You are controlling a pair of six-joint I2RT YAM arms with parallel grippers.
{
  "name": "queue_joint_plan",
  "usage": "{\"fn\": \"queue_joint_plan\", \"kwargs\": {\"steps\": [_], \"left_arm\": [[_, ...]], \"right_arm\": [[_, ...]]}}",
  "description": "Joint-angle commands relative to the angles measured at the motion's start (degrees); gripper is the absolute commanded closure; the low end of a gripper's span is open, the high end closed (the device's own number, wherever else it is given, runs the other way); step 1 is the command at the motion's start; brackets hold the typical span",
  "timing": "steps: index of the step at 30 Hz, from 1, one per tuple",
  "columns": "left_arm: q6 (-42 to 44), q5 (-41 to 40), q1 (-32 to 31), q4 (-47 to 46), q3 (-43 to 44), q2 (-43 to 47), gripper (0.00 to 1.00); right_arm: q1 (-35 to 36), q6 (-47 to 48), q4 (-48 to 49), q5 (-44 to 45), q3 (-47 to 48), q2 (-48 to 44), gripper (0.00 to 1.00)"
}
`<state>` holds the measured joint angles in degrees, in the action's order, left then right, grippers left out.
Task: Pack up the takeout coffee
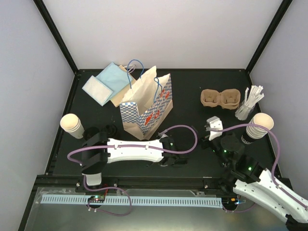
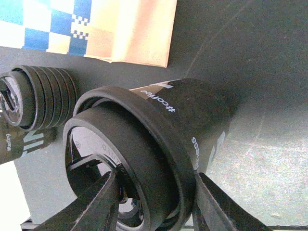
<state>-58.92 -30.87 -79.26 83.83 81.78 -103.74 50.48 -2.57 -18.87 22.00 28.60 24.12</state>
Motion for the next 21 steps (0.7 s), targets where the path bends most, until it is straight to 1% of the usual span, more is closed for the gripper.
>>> {"fn": "queue_joint_plan", "kwargs": {"steps": [1, 2, 5, 9, 12, 21], "left_arm": [[3.2, -1.6, -0.4, 3.2, 3.6, -1.8, 0.58], [3.7, -1.4, -0.4, 3.0, 4.0, -2.1, 0.58], [5.6, -0.3, -0.4, 2.3, 4.8, -3.6, 0.58], [7.1, 0.7, -0.4, 2.5, 6.2, -6.1, 0.58], [8.3, 1.5, -0.4, 2.5, 7.2, -7.8, 0.58], [10.3, 2.4, -0.4, 3.5, 9.9, -12.0, 0.58]], "right_arm": [[-0.3, -6.1, -0.1, 16.1, -0.1, -3.8, 0.09], [-0.2, -7.2, 0.2, 18.5, 0.0, -4.0, 0.06], [-0.3, -9.0, 0.0, 21.2, 1.4, -2.6, 0.06], [-0.3, -13.8, -4.6, 26.5, 6.3, 2.2, 0.0], [-0.2, -15.1, -7.2, 27.6, 9.5, 4.9, 0.0], [-0.3, -16.8, -8.1, 30.0, 11.2, 1.3, 0.0]]}}
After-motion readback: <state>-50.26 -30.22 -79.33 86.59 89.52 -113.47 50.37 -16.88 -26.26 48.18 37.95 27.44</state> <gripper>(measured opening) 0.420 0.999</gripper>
